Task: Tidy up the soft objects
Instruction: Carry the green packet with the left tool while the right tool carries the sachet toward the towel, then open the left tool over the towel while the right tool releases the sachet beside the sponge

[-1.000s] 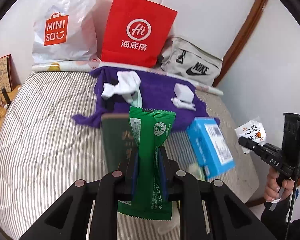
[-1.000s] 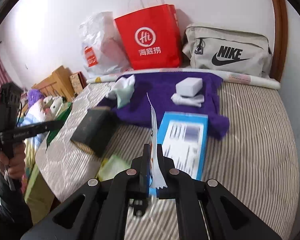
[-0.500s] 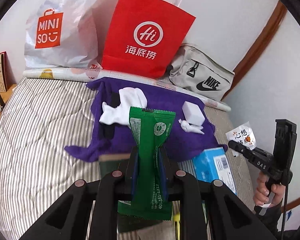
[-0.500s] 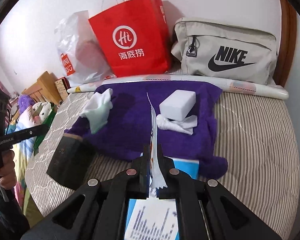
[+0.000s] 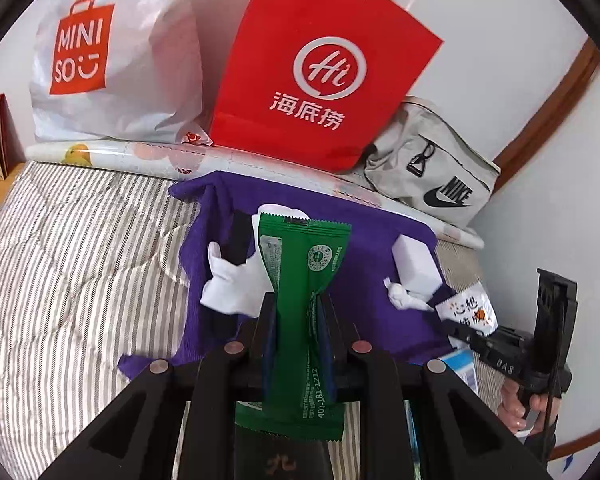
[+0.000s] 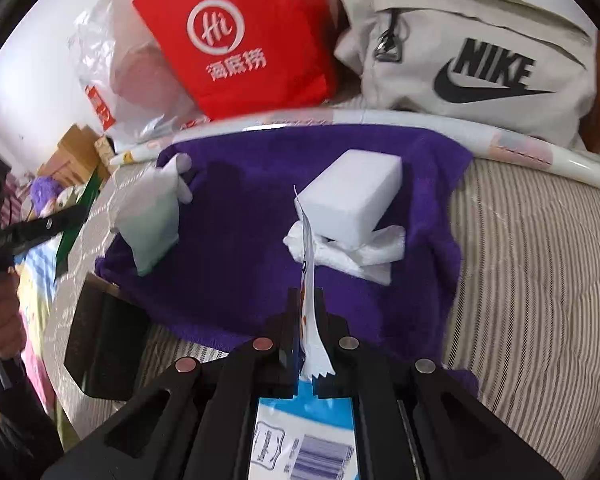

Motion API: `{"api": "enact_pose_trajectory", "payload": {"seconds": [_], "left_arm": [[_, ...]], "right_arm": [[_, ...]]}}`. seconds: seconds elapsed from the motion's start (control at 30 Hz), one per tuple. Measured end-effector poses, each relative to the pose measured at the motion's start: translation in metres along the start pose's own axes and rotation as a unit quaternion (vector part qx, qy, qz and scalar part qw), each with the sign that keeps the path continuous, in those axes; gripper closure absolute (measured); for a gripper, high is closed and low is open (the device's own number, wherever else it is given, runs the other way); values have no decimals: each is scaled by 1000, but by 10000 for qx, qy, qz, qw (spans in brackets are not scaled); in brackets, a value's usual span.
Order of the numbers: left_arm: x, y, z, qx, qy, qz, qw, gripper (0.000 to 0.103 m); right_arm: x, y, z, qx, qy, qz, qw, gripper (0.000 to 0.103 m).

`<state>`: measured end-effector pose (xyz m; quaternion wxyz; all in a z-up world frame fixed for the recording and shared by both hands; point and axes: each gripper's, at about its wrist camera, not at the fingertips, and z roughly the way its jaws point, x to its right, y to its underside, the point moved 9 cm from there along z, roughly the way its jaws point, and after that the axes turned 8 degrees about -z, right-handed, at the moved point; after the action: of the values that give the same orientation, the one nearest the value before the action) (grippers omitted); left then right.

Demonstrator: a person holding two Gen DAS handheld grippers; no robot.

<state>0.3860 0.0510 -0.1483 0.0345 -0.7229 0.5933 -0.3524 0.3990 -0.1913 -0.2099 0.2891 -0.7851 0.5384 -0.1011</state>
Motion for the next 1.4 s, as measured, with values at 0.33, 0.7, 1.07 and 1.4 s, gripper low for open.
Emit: {"api": "enact_pose_trajectory", "payload": {"seconds": [0.33,0.7,1.07,1.4], "left_arm": [[-15,-7,42,-280,-153,-179,9993,85],[-25,-4,73,-588,-296,-268,9975,84],[-20,-3,80,-645,-339,-102,9973,73],[-22,-1,61,-505,-434,-32,9978,47]], "right_arm": [[-2,2,36,-436,-46,-159,9989,98],[2,3,57,-753,125,-202,9969,98],[7,0,55,-744,222,-245,9967,88],[21,2,27,-434,294,-90,9986,51]]}}
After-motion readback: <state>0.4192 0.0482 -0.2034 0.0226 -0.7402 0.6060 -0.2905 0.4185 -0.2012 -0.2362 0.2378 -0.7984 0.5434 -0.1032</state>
